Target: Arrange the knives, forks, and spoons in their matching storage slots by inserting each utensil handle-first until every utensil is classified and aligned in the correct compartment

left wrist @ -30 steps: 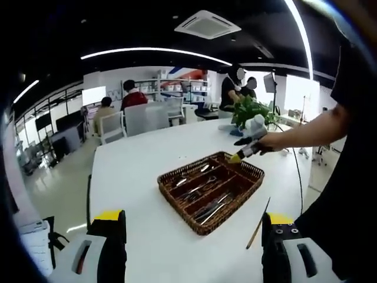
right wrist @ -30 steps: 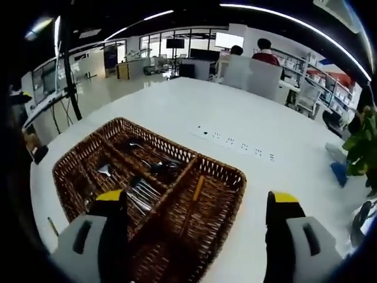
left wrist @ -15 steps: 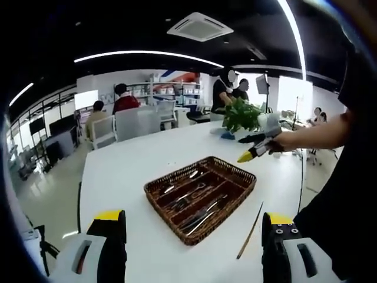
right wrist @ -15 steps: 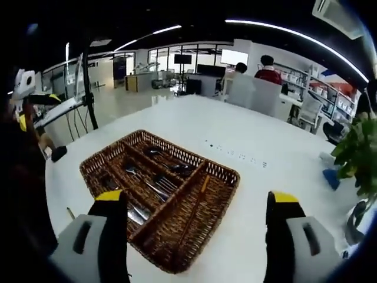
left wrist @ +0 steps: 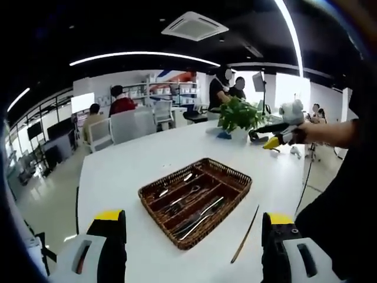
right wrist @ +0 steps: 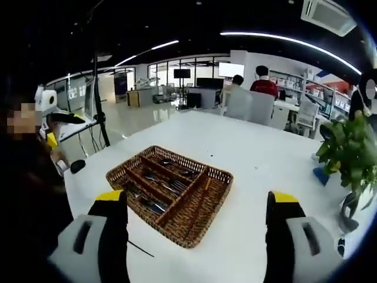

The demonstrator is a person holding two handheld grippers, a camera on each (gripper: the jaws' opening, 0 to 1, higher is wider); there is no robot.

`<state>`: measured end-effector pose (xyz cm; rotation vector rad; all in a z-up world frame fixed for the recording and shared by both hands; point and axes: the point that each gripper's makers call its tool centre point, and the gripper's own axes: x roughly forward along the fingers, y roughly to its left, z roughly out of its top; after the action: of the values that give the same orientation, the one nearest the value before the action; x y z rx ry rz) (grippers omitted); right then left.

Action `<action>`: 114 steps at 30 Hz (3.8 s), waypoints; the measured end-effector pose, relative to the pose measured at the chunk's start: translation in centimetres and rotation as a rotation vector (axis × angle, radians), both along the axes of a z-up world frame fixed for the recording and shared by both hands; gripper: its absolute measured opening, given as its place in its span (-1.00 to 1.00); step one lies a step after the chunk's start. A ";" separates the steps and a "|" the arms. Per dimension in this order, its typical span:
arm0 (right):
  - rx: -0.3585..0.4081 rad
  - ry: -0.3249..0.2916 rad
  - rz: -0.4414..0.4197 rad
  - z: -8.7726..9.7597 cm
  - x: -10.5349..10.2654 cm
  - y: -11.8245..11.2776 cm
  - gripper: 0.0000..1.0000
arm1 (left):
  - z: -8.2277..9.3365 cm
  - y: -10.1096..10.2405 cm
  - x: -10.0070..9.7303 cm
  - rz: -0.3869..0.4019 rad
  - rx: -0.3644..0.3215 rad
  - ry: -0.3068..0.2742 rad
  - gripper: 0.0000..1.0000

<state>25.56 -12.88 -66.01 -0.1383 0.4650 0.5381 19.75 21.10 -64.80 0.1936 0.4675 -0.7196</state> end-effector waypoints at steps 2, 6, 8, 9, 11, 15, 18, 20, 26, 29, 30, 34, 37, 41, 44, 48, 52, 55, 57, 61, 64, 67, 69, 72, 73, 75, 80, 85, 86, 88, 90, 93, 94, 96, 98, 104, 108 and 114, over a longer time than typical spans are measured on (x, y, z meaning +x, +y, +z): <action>0.004 -0.008 0.003 0.8 -0.7 -0.2 0.99 | 0.1 0.3 0.1 0.006 0.012 0.006 1.00; -0.017 -0.018 0.023 2.1 -1.7 -0.7 0.99 | 1.2 0.7 0.1 0.022 0.011 -0.008 1.00; -0.029 -0.004 0.031 2.4 -2.1 -1.1 0.99 | 1.5 0.5 0.1 0.024 0.010 -0.018 1.00; -0.029 -0.005 0.033 2.5 -2.3 -1.2 0.99 | 1.5 0.5 0.1 0.026 0.007 -0.018 1.00; -0.027 -0.010 0.037 2.7 -2.7 -1.4 0.99 | 1.3 0.4 0.1 0.031 -0.002 -0.014 1.00; -0.042 -0.004 0.039 2.1 -2.9 -1.7 0.99 | 1.3 0.3 0.1 0.052 -0.012 -0.030 1.00; -0.035 -0.004 0.044 2.0 -3.0 -1.8 0.99 | 1.1 0.2 0.0 0.053 -0.024 -0.019 1.00; -0.040 -0.009 0.051 2.1 -3.0 -1.7 0.99 | 0.8 0.4 -0.2 0.042 -0.001 -0.011 1.00; -0.044 -0.018 0.052 2.5 -2.9 -2.0 0.99 | 1.0 1.0 -0.4 0.048 0.004 -0.010 1.00; -0.047 -0.033 0.063 2.8 -2.8 -1.8 0.99 | 1.1 1.5 -0.5 0.056 0.015 -0.025 1.00; -0.049 -0.030 0.068 2.8 -2.7 -1.7 0.99 | 1.2 1.6 -0.6 0.059 0.013 -0.028 1.00; -0.051 -0.030 0.080 3.0 -2.2 -1.4 0.99 | 1.2 1.9 -0.7 0.063 0.010 -0.027 1.00; -0.049 -0.045 0.096 3.4 -2.1 -0.9 0.99 | 1.2 2.0 -1.1 0.060 0.010 -0.016 1.00; -0.048 -0.054 0.121 3.6 -2.0 0.1 0.99 | 1.0 2.4 -1.7 0.063 0.024 -0.016 1.00; -0.054 -0.059 0.153 3.6 -2.0 1.0 0.99 | 1.5 2.8 -2.1 0.074 0.008 -0.030 1.00; -0.066 -0.047 0.195 3.2 -1.5 2.4 0.99 | 1.7 3.2 -2.9 0.083 0.016 -0.035 1.00; -0.061 -0.045 0.238 3.2 -1.3 4.2 0.99 | 2.0 3.2 -3.6 0.085 -0.005 -0.038 1.00; -0.066 -0.054 0.263 3.2 -1.0 5.3 0.99 | 1.9 3.4 -4.0 0.098 -0.008 -0.035 1.00; -0.064 -0.050 0.284 3.1 -0.9 6.2 0.99 | 2.0 3.8 -4.2 0.111 -0.006 -0.040 1.00; -0.063 -0.051 0.330 2.8 -0.7 8.1 0.99 | 2.2 4.4 -4.1 0.135 -0.013 -0.051 1.00; -0.068 -0.054 0.366 2.4 -0.6 9.6 0.99 | 2.3 4.4 -3.9 0.133 -0.010 -0.052 1.00; -0.071 -0.056 0.419 2.0 -0.8 11.2 0.99 | 2.4 4.3 -3.5 0.127 0.000 -0.053 1.00; -0.094 -0.053 0.483 1.4 -1.4 12.7 0.99 | 2.6 4.3 -3.1 0.122 0.001 -0.057 1.00; -0.108 -0.055 0.528 0.8 -1.8 14.0 0.99 | 2.7 4.4 -3.0 0.111 0.002 -0.059 1.00; -0.108 -0.056 0.537 0.8 -1.9 14.3 0.99 | 2.8 4.5 -2.9 0.108 0.005 -0.060 1.00; -0.104 -0.061 0.555 0.6 -2.1 15.0 0.99 | 2.8 4.6 -2.9 0.107 0.004 -0.061 1.00; -0.106 -0.059 0.604 -0.3 -2.5 17.0 0.99 | 2.8 4.7 -3.1 0.107 0.003 -0.057 1.00; -0.109 -0.039 0.662 -2.1 -3.1 19.2 0.99 | 2.8 4.9 -3.1 0.110 -0.001 -0.057 1.00; -0.113 -0.033 0.675 -2.6 -3.1 19.8 0.99 | 2.9 4.9 -3.2 0.110 0.000 -0.062 1.00; -0.117 -0.050 0.684 -3.1 -3.1 20.6 0.99 | 3.0 4.9 -3.3 0.107 -0.003 -0.062 1.00; -0.091 -0.051 0.690 -3.4 -3.1 21.6 0.99 | 3.0 5.0 -3.3 0.106 -0.001 -0.061 1.00; -0.090 -0.060 0.692 -3.7 -3.1 22.6 0.98 | 2.9 5.6 -3.4 0.112 -0.002 -0.058 1.00; -0.088 -0.056 0.692 -3.9 -3.1 22.8 0.98 | 2.9 5.6 -3.4 0.113 -0.002 -0.058 1.00; -0.083 -0.029 0.708 -4.6 -3.8 23.5 0.98 | 2.8 6.0 -3.5 0.114 -0.001 -0.055 1.00; -0.096 -0.025 0.729 -5.5 -4.5 24.0 0.98 | 2.7 6.1 -3.5 0.114 0.000 -0.052 1.00; -0.126 -0.098 0.769 -8.2 -6.1 25.1 0.95 | 2.4 6.5 -3.2 0.113 -0.003 -0.048 1.00; -0.130 -0.044 0.770 -10.7 -7.2 25.4 0.85 | 2.3 6.7 -3.2 0.109 0.000 -0.040 1.00; -0.166 0.010 0.790 -13.9 -8.2 25.6 0.76 | 2.3 7.8 -3.2 0.122 0.002 -0.033 1.00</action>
<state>17.35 12.70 -79.87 -0.4884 0.4564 1.2745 16.55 28.92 -62.48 0.1770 0.4451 -0.5953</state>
